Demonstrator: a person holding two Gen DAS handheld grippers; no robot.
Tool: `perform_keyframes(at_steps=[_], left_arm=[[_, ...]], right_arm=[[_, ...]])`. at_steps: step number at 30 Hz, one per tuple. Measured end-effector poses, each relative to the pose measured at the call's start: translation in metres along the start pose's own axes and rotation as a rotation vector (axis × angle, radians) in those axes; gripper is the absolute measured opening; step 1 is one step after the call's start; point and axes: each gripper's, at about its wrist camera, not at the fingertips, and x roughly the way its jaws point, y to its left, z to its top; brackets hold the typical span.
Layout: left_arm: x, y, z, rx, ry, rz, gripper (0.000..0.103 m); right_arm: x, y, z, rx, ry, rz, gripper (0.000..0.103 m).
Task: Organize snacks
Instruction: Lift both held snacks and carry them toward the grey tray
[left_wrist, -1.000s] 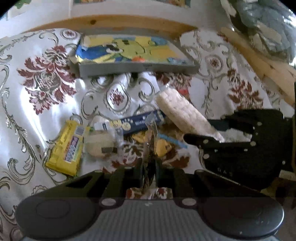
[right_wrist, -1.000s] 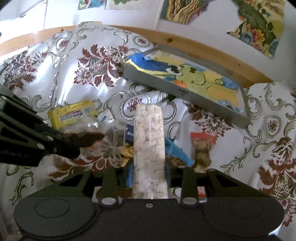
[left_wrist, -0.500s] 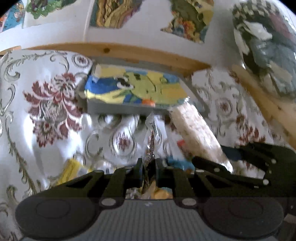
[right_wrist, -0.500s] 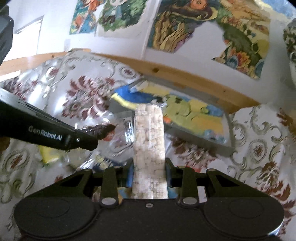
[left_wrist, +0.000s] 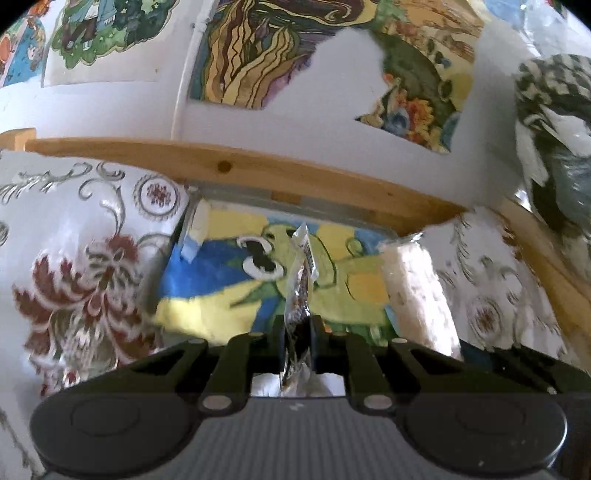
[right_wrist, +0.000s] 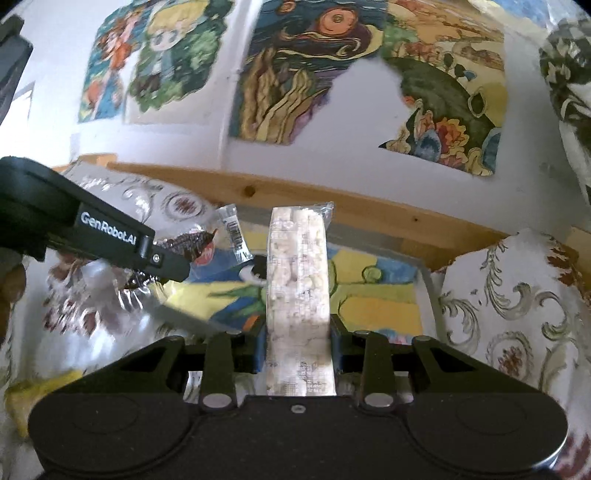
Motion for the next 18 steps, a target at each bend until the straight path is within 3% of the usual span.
perform_keyframes(at_steps=[10,18], left_arm=[[0.064,-0.002,0.019,-0.034,0.029,0.064,0.013],[0.099,-0.004,0.017,0.007,0.070,0.111,0.013]], right_arm=[[0.065,-0.034,0.015,0.118,-0.022,-0.033,0.035],[0.104,-0.057,-0.004,0.208,0.062,-0.052,0.035]])
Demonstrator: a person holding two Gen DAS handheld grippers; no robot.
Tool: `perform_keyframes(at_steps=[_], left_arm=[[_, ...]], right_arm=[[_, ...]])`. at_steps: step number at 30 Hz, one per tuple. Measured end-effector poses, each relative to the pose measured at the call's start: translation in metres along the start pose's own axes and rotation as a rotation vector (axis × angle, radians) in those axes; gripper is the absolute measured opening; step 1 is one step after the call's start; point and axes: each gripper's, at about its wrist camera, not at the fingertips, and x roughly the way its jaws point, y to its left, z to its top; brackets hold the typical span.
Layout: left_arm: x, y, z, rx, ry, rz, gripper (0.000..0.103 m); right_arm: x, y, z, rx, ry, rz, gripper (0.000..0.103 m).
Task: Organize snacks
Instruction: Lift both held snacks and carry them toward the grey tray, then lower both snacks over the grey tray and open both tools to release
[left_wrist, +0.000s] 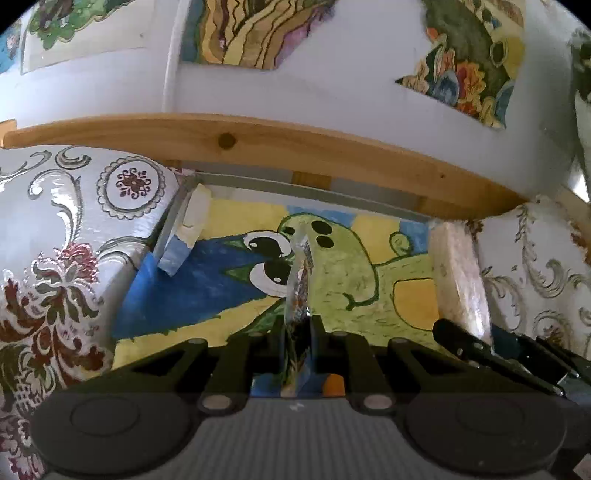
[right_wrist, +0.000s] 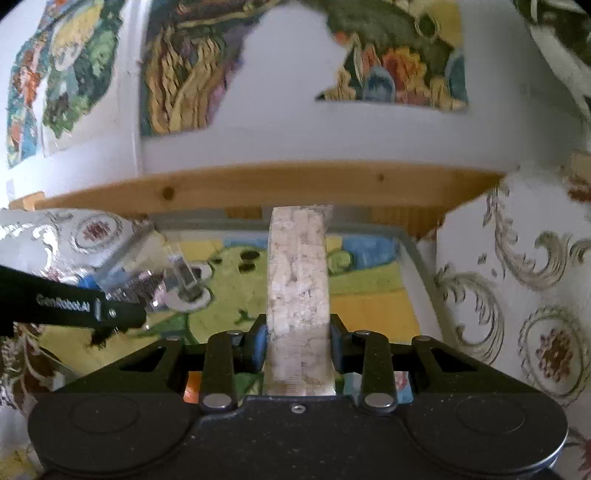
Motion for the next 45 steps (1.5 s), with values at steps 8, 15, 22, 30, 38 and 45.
perform_keyframes(at_steps=[8,15,22,30,38,45], left_arm=[[0.015,-0.006,0.003,0.035,0.012,0.027,0.013],[0.026,0.000,0.002,0.011,0.054,0.047,0.015],[0.024,0.007,0.000,-0.013,0.063,0.091,0.039],[-0.014,0.009,0.007,-0.042,-0.046,0.135,0.084],[-0.074,0.013,0.008,-0.089,-0.210,0.157,0.103],[-0.122,0.015,-0.007,-0.110,-0.262,0.147,0.103]], right_arm=[[0.023,-0.001,-0.003,0.007,0.039,-0.006,0.035],[0.038,0.000,-0.004,0.002,0.076,-0.019,0.035],[0.034,0.005,-0.003,-0.023,0.065,-0.031,0.046],[0.001,0.005,0.008,-0.025,-0.029,-0.042,0.075],[-0.061,-0.003,0.025,0.014,-0.148,-0.045,0.095],[-0.120,-0.001,0.033,0.007,-0.238,-0.015,0.102]])
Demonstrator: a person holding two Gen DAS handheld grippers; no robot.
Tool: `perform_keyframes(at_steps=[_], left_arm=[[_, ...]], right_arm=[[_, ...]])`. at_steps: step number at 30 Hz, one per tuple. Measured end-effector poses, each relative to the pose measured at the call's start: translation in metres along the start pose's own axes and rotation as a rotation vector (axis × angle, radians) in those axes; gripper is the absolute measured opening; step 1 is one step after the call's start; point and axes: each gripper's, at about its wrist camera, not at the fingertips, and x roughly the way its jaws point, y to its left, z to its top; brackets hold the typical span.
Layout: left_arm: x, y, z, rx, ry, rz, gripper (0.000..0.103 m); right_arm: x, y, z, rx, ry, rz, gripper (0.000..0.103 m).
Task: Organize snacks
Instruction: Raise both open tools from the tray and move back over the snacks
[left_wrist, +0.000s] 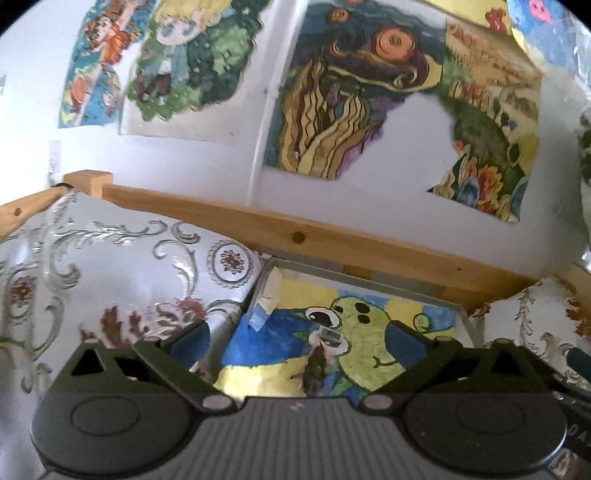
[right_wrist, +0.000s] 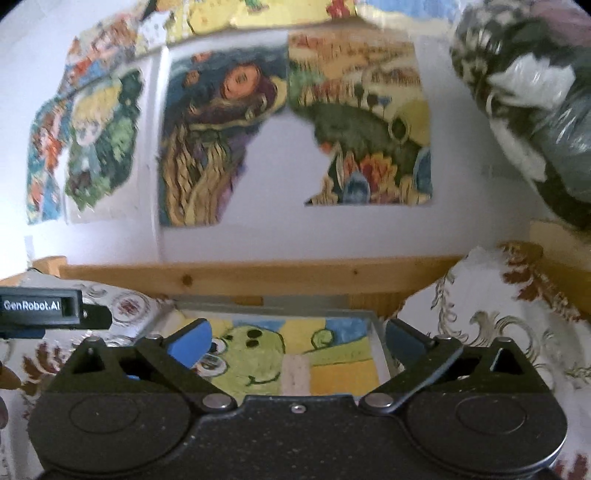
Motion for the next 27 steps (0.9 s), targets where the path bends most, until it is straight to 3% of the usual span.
perform_keyframes(at_steps=[12,27], left_arm=[[-0.082,0.030,-0.047,-0.041,-0.031,0.044,0.103],[-0.143,0.057,-0.094,0.028,-0.004,0.077,0.103]], right_arm=[[-0.092,0.012,-0.019,-0.032,-0.053,0.045,0.102],[-0.173,0.028,-0.055,-0.019,0.042,0.069,0.102]])
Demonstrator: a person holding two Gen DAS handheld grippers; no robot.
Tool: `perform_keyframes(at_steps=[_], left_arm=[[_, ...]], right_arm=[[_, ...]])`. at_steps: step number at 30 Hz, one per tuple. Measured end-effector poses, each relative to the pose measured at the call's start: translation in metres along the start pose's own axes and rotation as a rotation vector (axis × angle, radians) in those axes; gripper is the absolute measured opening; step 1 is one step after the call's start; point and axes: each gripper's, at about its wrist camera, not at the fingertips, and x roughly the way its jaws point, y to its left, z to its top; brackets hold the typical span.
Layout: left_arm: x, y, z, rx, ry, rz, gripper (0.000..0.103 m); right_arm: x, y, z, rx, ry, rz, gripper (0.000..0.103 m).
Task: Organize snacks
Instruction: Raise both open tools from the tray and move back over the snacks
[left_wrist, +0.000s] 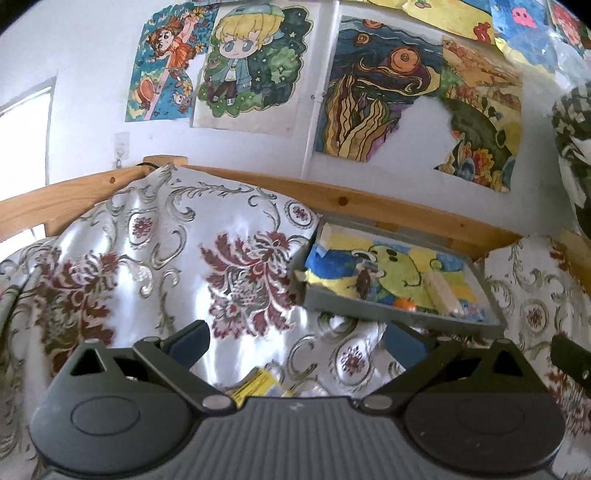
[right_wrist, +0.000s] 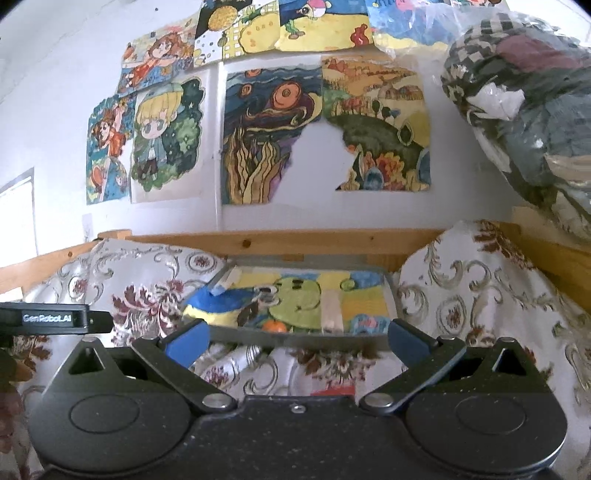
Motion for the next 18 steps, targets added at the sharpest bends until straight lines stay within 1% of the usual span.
perform_keyframes(at_steps=[9,12,14,18], left_arm=[[-0.018,0.020,-0.026,0.004,0.057,0.030,0.103],[-0.021,0.027,-0.034,0.002,0.082,0.052,0.103],[-0.021,0.030,-0.040,0.005,0.117,0.074,0.103],[-0.019,0.036,-0.050,-0.002,0.230,0.146,0.103]], right_arm=[[-0.011,0.007,-0.015,0.011,0.075,-0.016,0.102],[-0.012,0.011,-0.022,0.006,0.121,-0.018,0.102],[-0.012,0.014,-0.026,0.004,0.153,-0.015,0.102],[-0.011,0.020,-0.034,-0.009,0.203,-0.018,0.102]])
